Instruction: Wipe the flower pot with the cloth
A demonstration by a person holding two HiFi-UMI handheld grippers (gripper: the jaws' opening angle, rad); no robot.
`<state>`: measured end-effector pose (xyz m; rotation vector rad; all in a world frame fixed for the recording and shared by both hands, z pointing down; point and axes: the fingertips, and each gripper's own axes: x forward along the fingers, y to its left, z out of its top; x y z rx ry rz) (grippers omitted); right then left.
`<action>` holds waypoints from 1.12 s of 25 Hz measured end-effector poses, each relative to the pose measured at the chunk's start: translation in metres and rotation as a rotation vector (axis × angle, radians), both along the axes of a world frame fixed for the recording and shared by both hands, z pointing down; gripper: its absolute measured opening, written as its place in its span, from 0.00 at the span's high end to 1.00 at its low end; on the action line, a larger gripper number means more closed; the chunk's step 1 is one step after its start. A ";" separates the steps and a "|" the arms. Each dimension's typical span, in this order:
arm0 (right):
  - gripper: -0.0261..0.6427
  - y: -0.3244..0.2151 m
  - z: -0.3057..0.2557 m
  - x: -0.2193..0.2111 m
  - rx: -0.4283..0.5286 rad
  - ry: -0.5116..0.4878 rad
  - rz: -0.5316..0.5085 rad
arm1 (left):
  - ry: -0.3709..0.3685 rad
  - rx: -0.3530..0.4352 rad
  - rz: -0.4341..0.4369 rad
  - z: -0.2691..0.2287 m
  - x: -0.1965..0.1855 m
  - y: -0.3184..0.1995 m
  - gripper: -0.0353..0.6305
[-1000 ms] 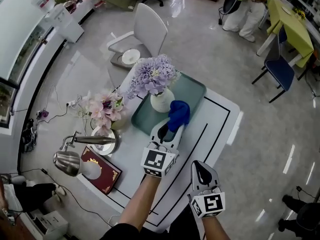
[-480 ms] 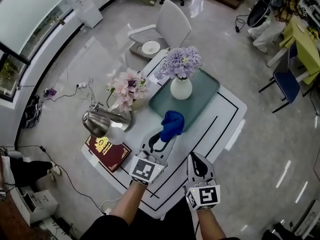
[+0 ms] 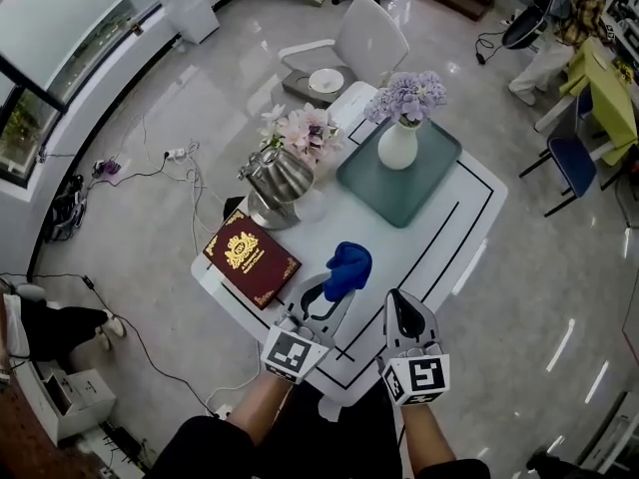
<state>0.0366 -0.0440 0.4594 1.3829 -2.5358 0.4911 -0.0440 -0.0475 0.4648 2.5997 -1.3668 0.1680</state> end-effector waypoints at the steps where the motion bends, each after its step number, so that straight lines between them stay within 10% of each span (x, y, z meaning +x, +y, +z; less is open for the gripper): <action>1: 0.95 0.013 -0.001 -0.008 -0.003 0.002 0.004 | 0.016 -0.015 0.004 -0.002 -0.005 0.014 0.79; 28: 0.95 0.258 -0.058 -0.118 0.090 0.072 0.087 | 0.048 0.026 0.072 -0.056 -0.102 0.264 0.79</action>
